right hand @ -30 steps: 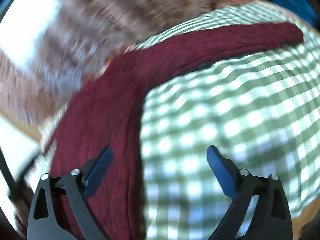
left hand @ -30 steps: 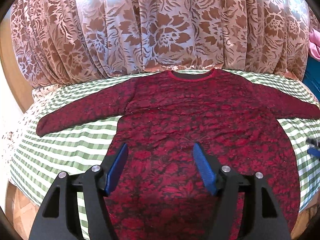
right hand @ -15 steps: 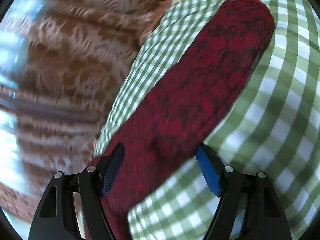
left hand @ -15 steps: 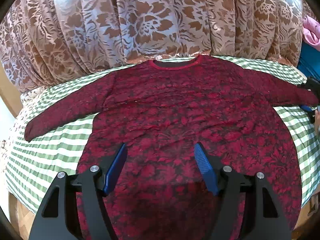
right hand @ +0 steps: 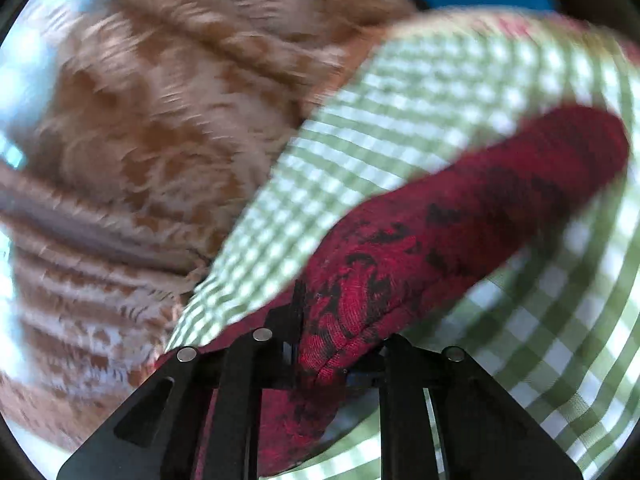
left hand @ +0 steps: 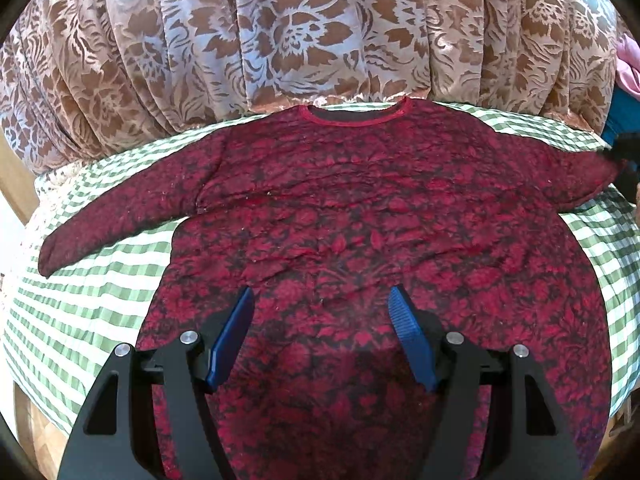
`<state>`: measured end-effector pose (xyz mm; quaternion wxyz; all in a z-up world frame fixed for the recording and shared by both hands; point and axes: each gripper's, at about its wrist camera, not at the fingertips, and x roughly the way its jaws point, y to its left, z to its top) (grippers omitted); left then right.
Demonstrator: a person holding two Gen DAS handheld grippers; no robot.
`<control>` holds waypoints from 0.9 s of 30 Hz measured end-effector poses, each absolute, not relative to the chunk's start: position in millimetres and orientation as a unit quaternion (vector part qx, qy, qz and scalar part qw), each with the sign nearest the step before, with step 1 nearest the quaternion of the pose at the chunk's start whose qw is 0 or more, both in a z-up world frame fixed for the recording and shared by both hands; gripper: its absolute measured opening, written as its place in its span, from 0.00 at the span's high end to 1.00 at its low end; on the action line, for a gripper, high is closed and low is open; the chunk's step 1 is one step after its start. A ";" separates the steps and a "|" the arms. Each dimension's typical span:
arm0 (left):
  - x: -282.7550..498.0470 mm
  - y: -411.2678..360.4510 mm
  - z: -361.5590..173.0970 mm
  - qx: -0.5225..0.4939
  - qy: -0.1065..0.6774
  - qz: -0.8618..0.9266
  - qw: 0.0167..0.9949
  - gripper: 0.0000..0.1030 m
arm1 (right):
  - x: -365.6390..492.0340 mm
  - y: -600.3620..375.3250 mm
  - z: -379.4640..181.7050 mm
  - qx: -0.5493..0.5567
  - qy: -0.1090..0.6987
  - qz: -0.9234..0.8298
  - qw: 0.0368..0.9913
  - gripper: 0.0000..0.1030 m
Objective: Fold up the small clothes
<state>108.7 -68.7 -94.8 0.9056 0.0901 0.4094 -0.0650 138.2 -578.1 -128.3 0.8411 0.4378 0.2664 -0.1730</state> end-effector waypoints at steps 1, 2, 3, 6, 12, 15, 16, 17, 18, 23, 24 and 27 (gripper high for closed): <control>110.6 -66.1 -96.7 0.082 0.416 -0.067 0.903 0.32 | 142.5 -566.3 -112.9 0.410 0.266 -0.162 0.857 0.86; 111.8 -64.0 -98.0 0.074 0.422 -0.066 0.901 0.32 | 145.4 -557.5 -103.6 0.392 0.265 -0.155 0.867 0.86; 113.5 -59.8 -99.7 0.063 0.429 -0.064 0.899 0.32 | 149.5 -545.3 -92.8 0.369 0.266 -0.146 0.879 0.86; 116.4 -47.2 -100.9 0.045 0.434 -0.056 0.898 0.32 | 167.0 -489.8 -62.6 0.282 0.277 -0.102 0.913 0.86; 124.7 -10.9 -94.4 -0.002 0.431 -0.035 0.902 0.32 | 202.5 -359.7 -49.1 0.156 0.316 0.006 0.936 0.86; 129.5 8.9 -91.4 -0.028 0.431 -0.028 0.901 0.31 | 218.1 -300.7 -62.0 0.118 0.345 0.051 0.930 0.86; 131.4 13.7 -90.6 -0.032 0.431 -0.026 0.901 0.31 | 221.5 -276.1 -69.0 0.101 0.356 0.072 0.926 0.86; 133.0 20.0 -89.8 -0.036 0.428 -0.024 0.903 0.29 | 223.1 -257.9 -74.8 0.090 0.365 0.086 0.922 0.86; 134.1 23.1 -89.6 -0.036 0.427 -0.023 0.903 0.27 | 224.7 -245.7 -79.4 0.085 0.373 0.097 0.919 0.83; 149.4 36.5 -90.5 -0.063 0.434 -0.044 0.897 0.25 | 210.3 -208.7 -87.2 0.084 0.370 0.152 0.913 0.20; 153.0 38.1 -91.4 -0.071 0.437 -0.049 0.895 0.25 | 206.4 -208.7 -85.6 0.085 0.370 0.155 0.912 0.20; 168.8 43.8 -95.4 -0.103 0.444 -0.064 0.888 0.25 | 188.8 -219.0 -80.7 0.100 0.369 0.159 0.910 0.20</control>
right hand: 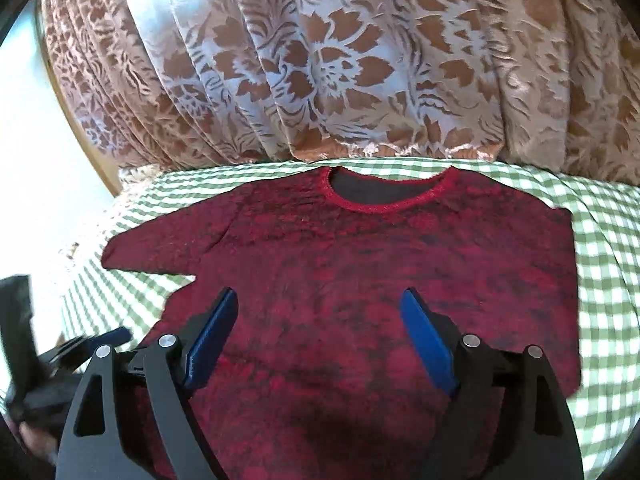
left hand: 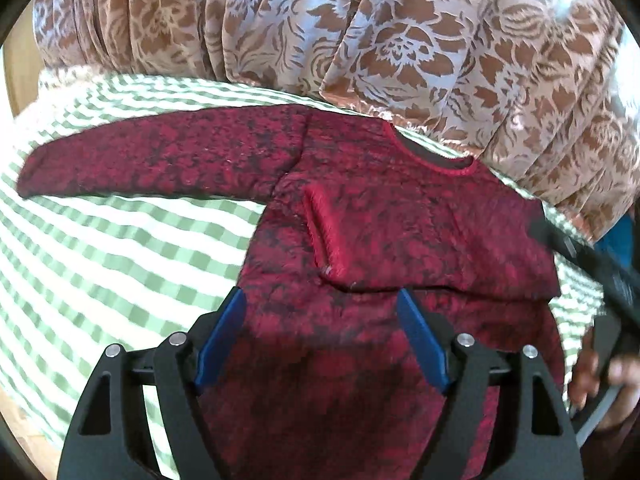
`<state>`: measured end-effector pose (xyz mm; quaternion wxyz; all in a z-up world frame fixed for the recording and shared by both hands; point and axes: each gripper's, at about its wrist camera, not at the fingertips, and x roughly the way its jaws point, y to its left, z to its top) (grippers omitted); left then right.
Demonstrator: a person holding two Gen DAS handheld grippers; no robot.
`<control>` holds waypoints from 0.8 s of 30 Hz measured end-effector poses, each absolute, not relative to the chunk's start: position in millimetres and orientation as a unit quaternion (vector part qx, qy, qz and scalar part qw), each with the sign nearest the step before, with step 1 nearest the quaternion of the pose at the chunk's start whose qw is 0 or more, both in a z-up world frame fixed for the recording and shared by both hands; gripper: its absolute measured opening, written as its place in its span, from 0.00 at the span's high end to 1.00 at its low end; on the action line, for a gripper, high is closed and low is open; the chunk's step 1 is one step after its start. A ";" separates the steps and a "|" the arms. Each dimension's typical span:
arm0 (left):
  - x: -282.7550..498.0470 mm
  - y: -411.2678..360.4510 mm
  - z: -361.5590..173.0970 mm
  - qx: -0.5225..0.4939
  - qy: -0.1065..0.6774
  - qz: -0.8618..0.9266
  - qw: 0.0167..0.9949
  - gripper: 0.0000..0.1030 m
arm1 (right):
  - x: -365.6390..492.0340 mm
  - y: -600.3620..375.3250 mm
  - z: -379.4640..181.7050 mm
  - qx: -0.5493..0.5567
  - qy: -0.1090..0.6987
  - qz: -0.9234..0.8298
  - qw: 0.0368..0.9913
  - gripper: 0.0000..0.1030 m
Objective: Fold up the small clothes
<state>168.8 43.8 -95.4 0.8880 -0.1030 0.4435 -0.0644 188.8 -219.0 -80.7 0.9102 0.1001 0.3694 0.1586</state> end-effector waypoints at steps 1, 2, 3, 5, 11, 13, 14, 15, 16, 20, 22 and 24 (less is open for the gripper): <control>175.5 46.2 -96.8 -0.112 0.445 -0.066 0.886 0.25 | 181.6 -223.4 -80.1 0.104 0.369 0.159 0.910 0.20; 181.1 47.7 -98.2 -0.117 0.446 -0.065 0.885 0.25 | 170.2 -231.1 -79.1 0.111 0.368 0.158 0.910 0.20; 188.4 50.4 -100.6 -0.123 0.448 -0.063 0.883 0.25 | 159.7 -239.8 -79.8 0.117 0.368 0.154 0.909 0.20; 203.3 55.4 -106.0 -0.136 0.455 -0.062 0.878 0.25 | 147.8 -255.4 -82.7 0.126 0.370 0.141 0.910 0.20; 242.1 49.9 -118.2 -0.149 0.480 -0.091 0.860 0.43 | 131.1 -296.8 -95.8 0.157 0.374 0.095 0.909 0.20; 249.5 43.7 -119.3 -0.144 0.486 -0.094 0.857 0.56 | 135.5 -302.1 -97.6 0.167 0.372 0.092 0.908 0.25; 253.1 39.1 -117.6 -0.139 0.482 -0.103 0.859 0.72 | 137.8 -302.9 -97.9 0.167 0.371 0.092 0.909 0.25; 256.0 37.4 -116.5 -0.139 0.483 -0.117 0.857 0.92 | 141.8 -302.1 -98.6 0.165 0.369 0.091 0.910 0.25; 260.2 32.1 -115.2 -0.135 0.487 -0.128 0.853 0.94 | 148.6 -300.0 -100.0 0.159 0.369 0.087 0.912 0.26; 268.0 17.1 -93.0 -0.100 0.457 -0.142 0.872 0.96 | 175.8 -293.3 -107.9 0.143 0.378 0.073 0.912 0.29; 274.1 14.7 -74.7 -0.098 0.434 -0.148 0.883 0.97 | 187.5 -289.9 -111.0 0.130 0.379 0.065 0.914 0.29; 278.0 11.8 -52.6 -0.098 0.405 -0.158 0.895 0.97 | 196.4 -288.2 -113.3 0.116 0.380 0.050 0.916 0.29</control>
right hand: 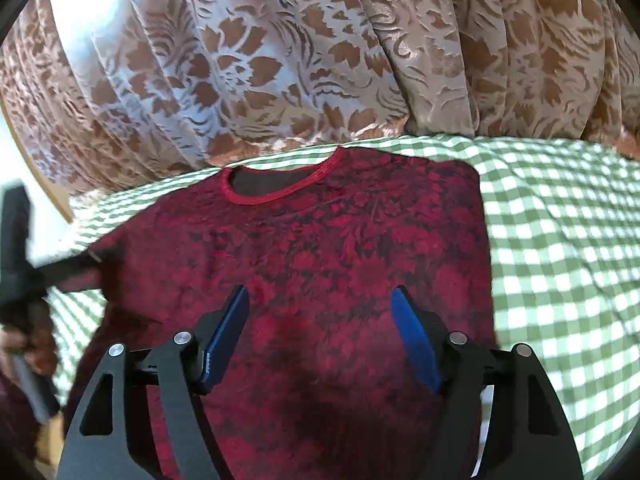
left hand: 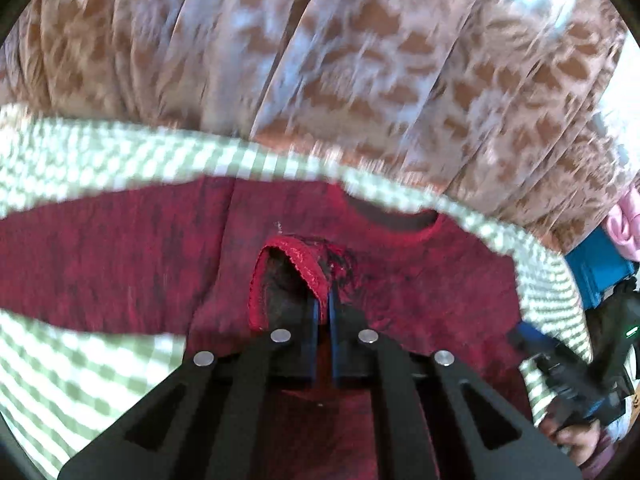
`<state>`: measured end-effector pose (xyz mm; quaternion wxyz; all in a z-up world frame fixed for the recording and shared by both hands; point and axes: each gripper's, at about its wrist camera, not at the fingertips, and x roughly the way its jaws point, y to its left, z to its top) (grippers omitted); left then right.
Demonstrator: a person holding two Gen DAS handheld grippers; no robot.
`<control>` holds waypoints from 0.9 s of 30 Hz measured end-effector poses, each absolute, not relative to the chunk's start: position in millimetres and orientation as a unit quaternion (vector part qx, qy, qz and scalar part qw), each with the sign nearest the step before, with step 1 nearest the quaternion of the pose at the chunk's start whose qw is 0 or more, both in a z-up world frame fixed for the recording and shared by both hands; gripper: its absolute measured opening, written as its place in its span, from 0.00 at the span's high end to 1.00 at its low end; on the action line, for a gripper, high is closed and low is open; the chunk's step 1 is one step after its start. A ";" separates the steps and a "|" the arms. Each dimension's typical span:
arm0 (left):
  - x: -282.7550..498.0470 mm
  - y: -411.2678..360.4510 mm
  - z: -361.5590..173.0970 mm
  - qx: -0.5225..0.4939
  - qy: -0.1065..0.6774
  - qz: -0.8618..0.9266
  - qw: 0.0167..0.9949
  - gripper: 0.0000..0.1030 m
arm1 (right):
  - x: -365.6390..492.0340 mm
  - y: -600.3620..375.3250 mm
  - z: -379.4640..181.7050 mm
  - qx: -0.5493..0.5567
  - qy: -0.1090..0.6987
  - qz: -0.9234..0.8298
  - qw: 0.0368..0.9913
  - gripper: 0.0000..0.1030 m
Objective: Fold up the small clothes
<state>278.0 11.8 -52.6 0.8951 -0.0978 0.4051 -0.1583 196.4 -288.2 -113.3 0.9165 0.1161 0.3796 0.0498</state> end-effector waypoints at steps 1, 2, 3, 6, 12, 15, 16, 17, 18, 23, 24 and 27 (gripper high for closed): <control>280.4 8.7 -39.9 -0.094 0.388 -0.164 0.902 0.97 | 200.8 -288.2 -114.7 0.110 0.380 0.043 0.918 0.29; 282.3 5.9 -33.0 -0.086 0.377 -0.163 0.908 0.97 | 204.0 -288.6 -116.5 0.104 0.380 0.035 0.919 0.29; 284.4 1.1 -27.0 -0.068 0.366 -0.159 0.914 0.97 | 208.5 -289.2 -120.2 0.093 0.383 0.021 0.919 0.29; 297.9 -6.2 -38.0 -0.035 0.379 -0.134 0.915 0.95 | 223.6 -296.8 -145.2 0.065 0.419 -0.037 0.905 0.32; 318.8 21.8 -124.5 -0.028 0.490 -0.020 0.871 0.77 | 235.2 -312.8 -165.5 0.064 0.437 -0.093 0.892 0.33; 311.0 23.9 -127.9 -0.001 0.476 -0.024 0.879 0.79 | 236.8 -320.7 -167.7 0.071 0.441 -0.106 0.889 0.33; 309.3 20.3 -127.2 0.015 0.473 -0.020 0.881 0.79 | 237.9 -321.5 -169.2 0.070 0.441 -0.112 0.888 0.33; 307.6 20.3 -126.7 0.018 0.473 -0.016 0.881 0.78 | 239.2 -324.0 -170.9 0.076 0.440 -0.115 0.887 0.32; 304.9 19.2 -124.3 0.014 0.472 -0.012 0.882 0.72 | 239.1 -324.5 -171.4 0.078 0.438 -0.115 0.888 0.32; 268.4 14.4 -108.6 0.004 0.437 0.017 0.899 0.44 | 235.6 -321.1 -164.5 0.076 0.432 -0.111 0.892 0.27; 259.5 15.0 -106.1 -0.003 0.433 0.009 0.901 0.43 | 231.5 -321.3 -160.7 0.080 0.429 -0.111 0.893 0.23; 236.1 13.7 -103.3 -0.001 0.428 0.006 0.904 0.42 | 214.5 -313.5 -143.8 0.080 0.407 -0.110 0.903 0.17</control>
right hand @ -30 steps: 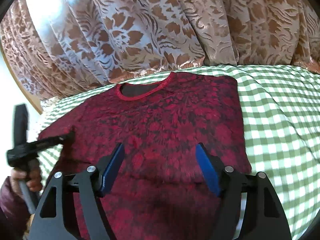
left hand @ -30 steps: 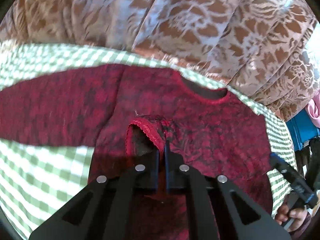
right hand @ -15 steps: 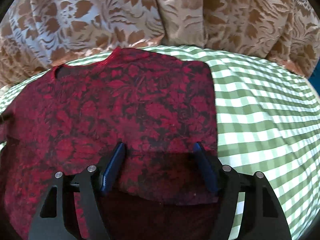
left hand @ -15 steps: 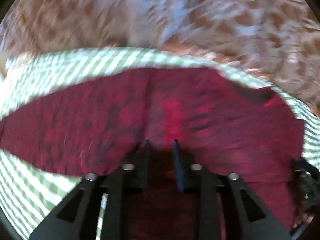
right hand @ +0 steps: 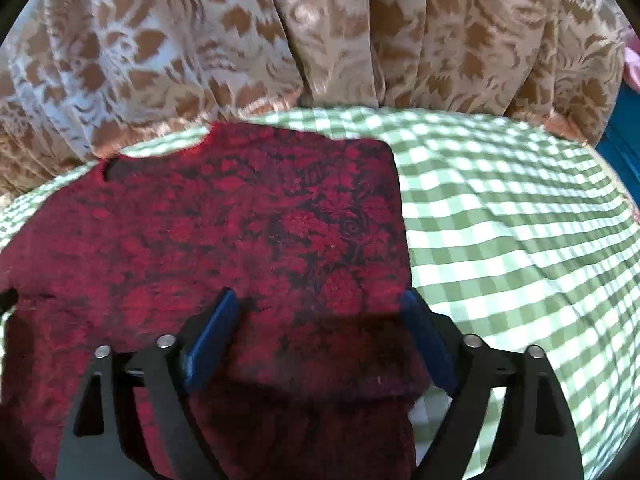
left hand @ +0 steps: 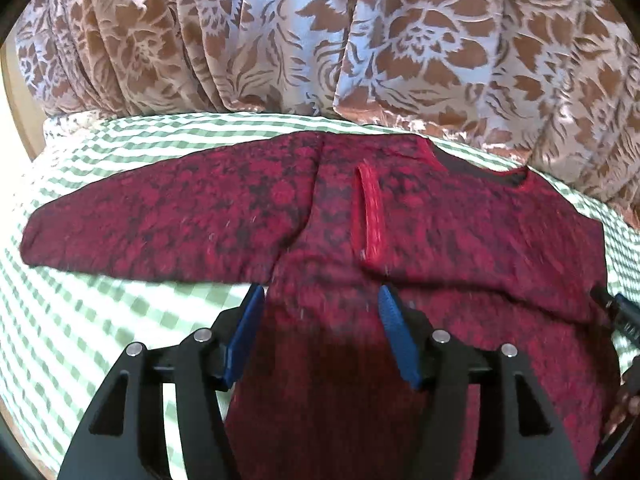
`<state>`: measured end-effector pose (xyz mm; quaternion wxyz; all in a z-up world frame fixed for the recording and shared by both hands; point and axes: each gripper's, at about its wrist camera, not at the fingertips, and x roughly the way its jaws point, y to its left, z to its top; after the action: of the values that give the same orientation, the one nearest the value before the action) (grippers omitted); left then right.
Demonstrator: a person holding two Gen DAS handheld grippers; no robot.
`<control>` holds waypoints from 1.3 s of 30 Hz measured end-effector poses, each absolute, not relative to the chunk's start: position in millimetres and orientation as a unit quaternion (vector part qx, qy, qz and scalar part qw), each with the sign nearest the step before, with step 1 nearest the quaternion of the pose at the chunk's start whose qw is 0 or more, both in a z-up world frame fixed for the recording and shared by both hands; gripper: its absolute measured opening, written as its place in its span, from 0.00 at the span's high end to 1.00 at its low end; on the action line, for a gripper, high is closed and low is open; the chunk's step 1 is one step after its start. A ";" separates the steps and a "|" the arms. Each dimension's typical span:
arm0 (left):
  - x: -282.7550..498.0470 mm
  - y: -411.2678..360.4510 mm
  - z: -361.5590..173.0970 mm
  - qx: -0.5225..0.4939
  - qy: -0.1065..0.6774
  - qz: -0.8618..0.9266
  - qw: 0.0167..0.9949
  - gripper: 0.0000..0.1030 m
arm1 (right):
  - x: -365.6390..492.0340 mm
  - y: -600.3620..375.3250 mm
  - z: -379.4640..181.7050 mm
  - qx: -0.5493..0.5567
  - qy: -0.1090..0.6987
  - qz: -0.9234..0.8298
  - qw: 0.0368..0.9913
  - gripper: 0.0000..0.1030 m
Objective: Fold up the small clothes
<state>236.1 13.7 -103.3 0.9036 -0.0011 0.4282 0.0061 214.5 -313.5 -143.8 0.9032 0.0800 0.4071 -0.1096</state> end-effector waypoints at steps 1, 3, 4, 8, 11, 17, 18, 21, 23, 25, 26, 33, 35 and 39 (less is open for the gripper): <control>228.3 12.6 -103.0 0.000 0.428 0.007 0.904 0.41 | 209.0 -309.7 -139.2 0.081 0.401 -0.102 0.907 0.16; 215.8 13.6 -102.4 -0.004 0.431 0.004 0.902 0.40 | 196.7 -298.2 -130.0 0.075 0.391 -0.089 0.913 0.14; 210.0 12.5 -102.3 -0.004 0.431 0.003 0.902 0.40 | 191.7 -293.9 -127.8 0.073 0.387 -0.084 0.915 0.14; 183.6 12.3 -97.3 -0.007 0.432 0.003 0.902 0.35 | 169.4 -267.9 -116.0 0.054 0.376 -0.058 0.923 0.14; 170.4 11.9 -94.3 -0.009 0.430 0.002 0.903 0.35 | 152.6 -246.6 -107.4 0.037 0.364 -0.045 0.929 0.11; 148.8 11.4 -87.3 -0.005 0.425 0.001 0.905 0.35 | 123.9 -215.0 -92.6 0.016 0.343 -0.016 0.939 0.10; 145.5 12.4 -85.9 -0.006 0.424 0.002 0.906 0.35 | 119.1 -210.1 -89.8 0.013 0.340 -0.011 0.940 0.10; 137.8 17.1 -83.2 -0.009 0.422 0.007 0.906 0.35 | 109.1 -197.8 -82.7 -0.001 0.334 0.003 0.943 0.10; 133.9 20.7 -82.0 -0.013 0.423 0.008 0.906 0.34 | 103.4 -190.4 -77.8 -0.008 0.329 0.008 0.944 0.10; 129.9 25.7 -81.6 -0.018 0.422 0.013 0.906 0.34 | 96.7 -181.5 -72.7 -0.012 0.325 0.019 0.945 0.10; 127.8 30.9 -81.6 -0.023 0.424 0.017 0.905 0.33 | 94.0 -178.4 -71.2 -0.014 0.323 0.022 0.946 0.10; 118.4 82.7 -82.2 -0.054 0.426 0.071 0.900 0.32 | 79.9 -142.6 -64.5 -0.035 0.316 0.064 0.946 0.07; 116.4 100.6 -83.3 -0.063 0.426 0.090 0.898 0.32 | 78.0 -132.7 -65.3 -0.040 0.317 0.076 0.944 0.07; 113.0 135.7 -87.6 -0.081 0.426 0.128 0.892 0.32 | 74.5 -114.2 -67.5 -0.055 0.320 0.097 0.941 0.07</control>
<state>113.0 135.7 -87.6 0.8920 -0.0809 0.4260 0.1277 74.5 -114.2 -67.5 0.9409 -0.0547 0.3198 0.0975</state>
